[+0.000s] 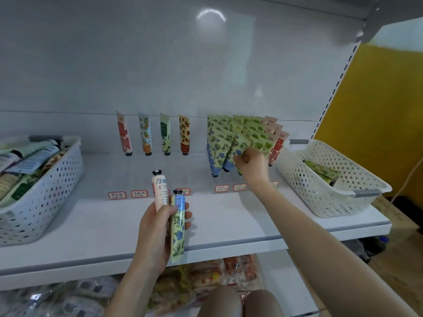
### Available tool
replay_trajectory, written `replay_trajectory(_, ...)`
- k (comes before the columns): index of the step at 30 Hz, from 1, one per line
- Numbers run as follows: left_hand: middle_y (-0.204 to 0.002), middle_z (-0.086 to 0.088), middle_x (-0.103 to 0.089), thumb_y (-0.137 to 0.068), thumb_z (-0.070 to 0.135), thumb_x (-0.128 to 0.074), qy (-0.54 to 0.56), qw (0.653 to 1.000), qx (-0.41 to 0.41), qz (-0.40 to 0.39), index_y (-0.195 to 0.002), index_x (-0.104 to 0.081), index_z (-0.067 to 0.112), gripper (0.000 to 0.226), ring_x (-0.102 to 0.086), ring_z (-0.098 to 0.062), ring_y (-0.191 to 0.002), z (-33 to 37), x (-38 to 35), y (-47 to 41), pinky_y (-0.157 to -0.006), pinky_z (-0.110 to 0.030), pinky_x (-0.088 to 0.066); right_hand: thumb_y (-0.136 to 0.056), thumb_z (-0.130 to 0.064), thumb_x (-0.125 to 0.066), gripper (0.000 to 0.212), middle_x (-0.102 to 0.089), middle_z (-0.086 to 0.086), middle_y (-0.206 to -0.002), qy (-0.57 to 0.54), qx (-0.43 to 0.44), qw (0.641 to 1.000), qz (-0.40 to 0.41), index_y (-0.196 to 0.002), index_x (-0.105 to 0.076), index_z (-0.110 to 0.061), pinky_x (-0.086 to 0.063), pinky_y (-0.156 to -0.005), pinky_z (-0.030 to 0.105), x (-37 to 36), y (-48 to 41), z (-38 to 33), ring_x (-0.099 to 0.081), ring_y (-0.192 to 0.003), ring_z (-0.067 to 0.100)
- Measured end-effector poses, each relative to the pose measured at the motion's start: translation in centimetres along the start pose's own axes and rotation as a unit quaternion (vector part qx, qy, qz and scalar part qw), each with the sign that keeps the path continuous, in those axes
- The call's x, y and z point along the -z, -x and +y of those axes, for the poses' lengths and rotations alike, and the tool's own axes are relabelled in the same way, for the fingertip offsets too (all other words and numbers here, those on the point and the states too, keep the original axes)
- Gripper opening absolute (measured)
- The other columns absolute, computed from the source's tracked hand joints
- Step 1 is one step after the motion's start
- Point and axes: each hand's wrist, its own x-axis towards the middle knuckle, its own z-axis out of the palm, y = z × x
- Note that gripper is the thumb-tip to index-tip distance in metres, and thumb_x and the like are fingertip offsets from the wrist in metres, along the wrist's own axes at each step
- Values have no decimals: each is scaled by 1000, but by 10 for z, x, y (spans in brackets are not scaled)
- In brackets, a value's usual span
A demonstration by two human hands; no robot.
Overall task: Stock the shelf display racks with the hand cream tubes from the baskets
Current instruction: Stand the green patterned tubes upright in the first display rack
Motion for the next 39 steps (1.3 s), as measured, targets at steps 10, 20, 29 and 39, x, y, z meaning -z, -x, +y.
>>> replay_trajectory(10,-85,-6,-69,-94,8,-43,0,1000,-2,-18,-97,-55,21,18,-68,-9,-63,-4,-6,-9,-60,-25,-50,-90,-5,-52,42,-33,1,-55,84,4,995,-62,-56,-28,-14,-21,-48,27,-11,-9,-1,-29,-50,12)
replay_trajectory(20,-89,-7,-69,-94,10,-44,-4,1000,4,-22,-93,-53,25,18,-67,-13,-69,-10,-11,-12,-63,-27,-49,-92,-8,-50,38,-38,2,-59,109,-8,991,-80,-60,-31,-14,-32,-58,26,-14,-14,-1,-41,-61,20)
replay_trajectory(29,-89,-7,-69,-94,9,-44,0,999,-5,-38,-103,-52,20,16,-68,-12,-69,-6,-11,-11,-64,-27,-50,-93,-6,-47,29,-37,-1,-61,132,-5,986,-103,-67,-37,-10,-33,-62,29,-11,-11,-2,-44,-70,23)
replay_trajectory(39,-91,-7,-69,-93,13,-49,13,999,-11,-42,-102,-55,22,14,-69,-12,-70,-5,-12,-11,-61,-24,-53,-91,-3,-46,38,-35,-2,-59,144,-6,985,-98,-59,-29,-18,-27,-51,27,-6,-6,-1,-40,-70,23)
